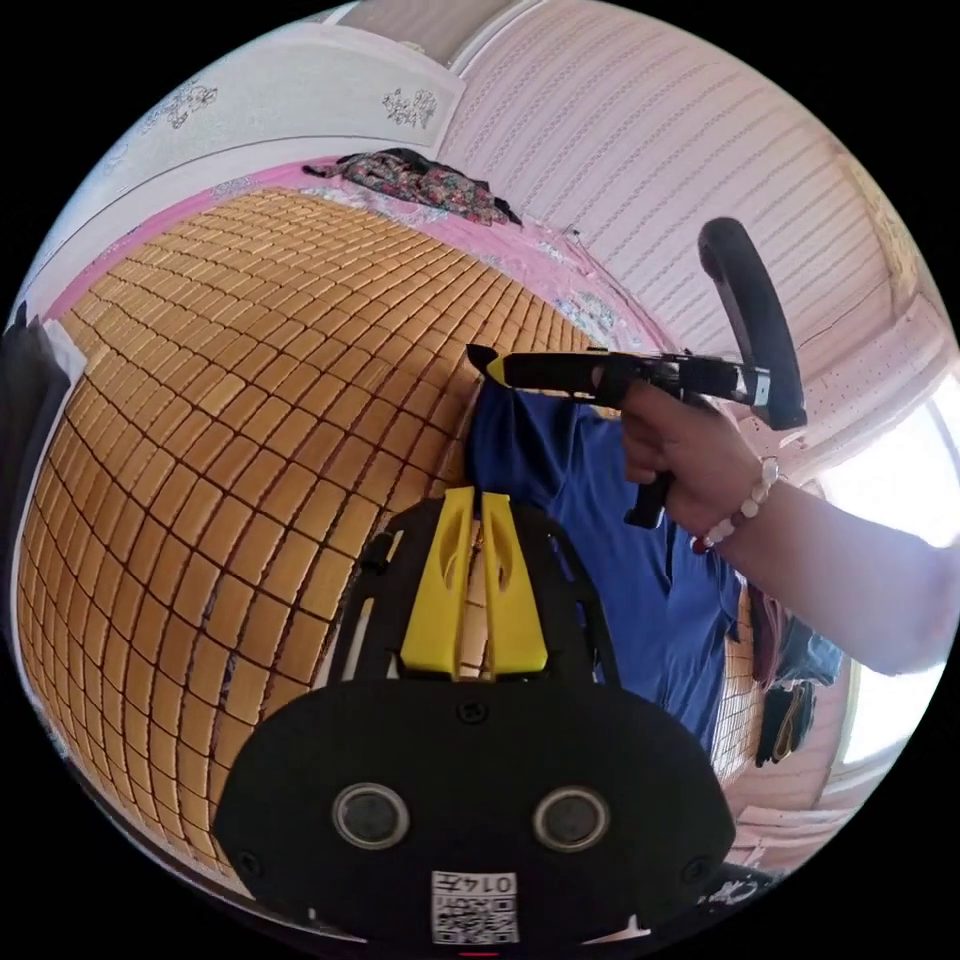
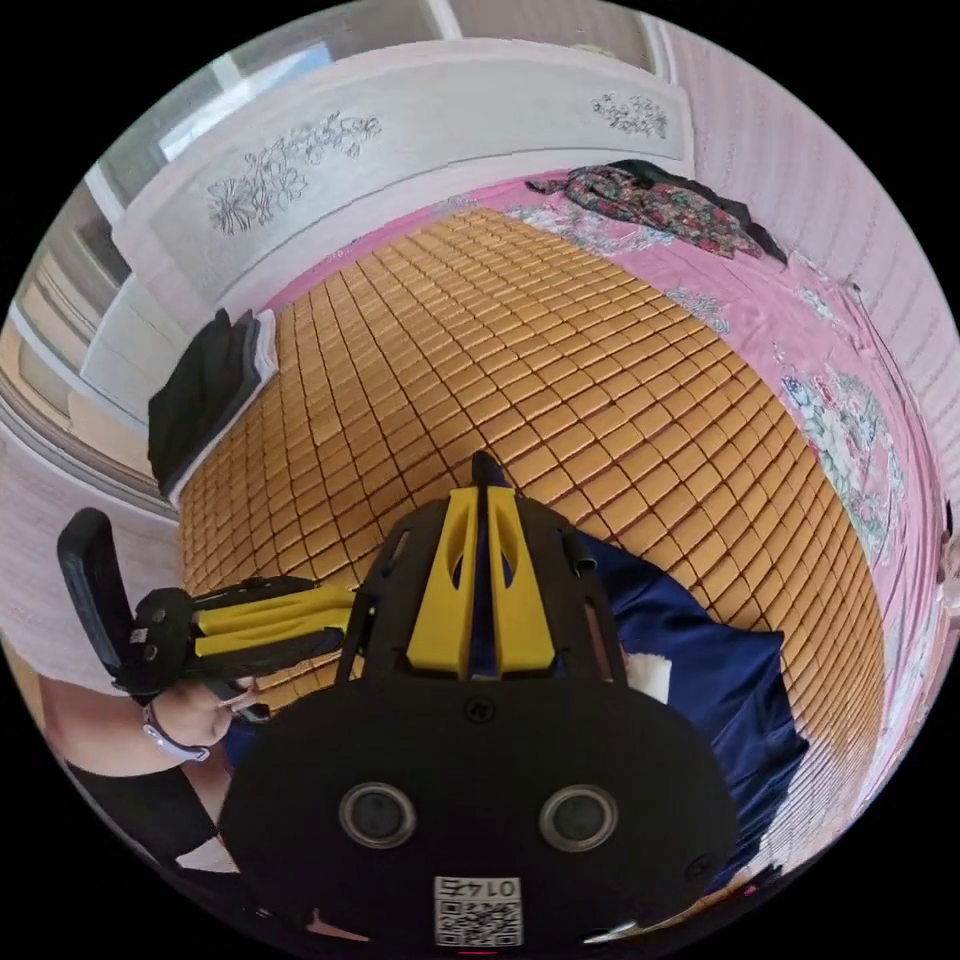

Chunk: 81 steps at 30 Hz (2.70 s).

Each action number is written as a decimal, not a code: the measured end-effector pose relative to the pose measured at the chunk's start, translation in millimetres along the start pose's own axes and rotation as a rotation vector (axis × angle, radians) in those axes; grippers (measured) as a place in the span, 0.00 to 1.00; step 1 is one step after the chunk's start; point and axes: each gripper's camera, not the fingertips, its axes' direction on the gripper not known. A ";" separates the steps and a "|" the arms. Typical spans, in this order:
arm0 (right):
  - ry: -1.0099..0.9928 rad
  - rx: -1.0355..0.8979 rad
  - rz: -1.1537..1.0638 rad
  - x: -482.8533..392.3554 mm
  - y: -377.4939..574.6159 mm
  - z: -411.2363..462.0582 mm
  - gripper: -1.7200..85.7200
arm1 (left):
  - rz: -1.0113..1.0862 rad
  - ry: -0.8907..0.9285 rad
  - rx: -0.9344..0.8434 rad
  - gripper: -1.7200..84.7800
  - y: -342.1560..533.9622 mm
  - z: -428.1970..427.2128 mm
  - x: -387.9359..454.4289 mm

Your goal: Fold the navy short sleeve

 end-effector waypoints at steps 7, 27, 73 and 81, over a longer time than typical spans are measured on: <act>0.042 0.057 0.319 57.1 140.9 -120.8 0.08 | 0.197 0.202 -0.080 0.08 21.0 -9.3 57.3; 0.270 0.012 0.962 85.9 376.8 -208.7 0.10 | 0.609 0.300 -0.419 0.08 -2.3 67.4 207.5; 0.139 0.141 0.647 111.5 424.3 -254.5 0.09 | 0.488 -0.025 -0.262 0.10 -66.9 93.5 259.2; 0.073 0.074 0.604 92.0 389.5 -240.1 0.09 | 0.412 0.101 -0.338 0.09 -89.4 97.9 233.2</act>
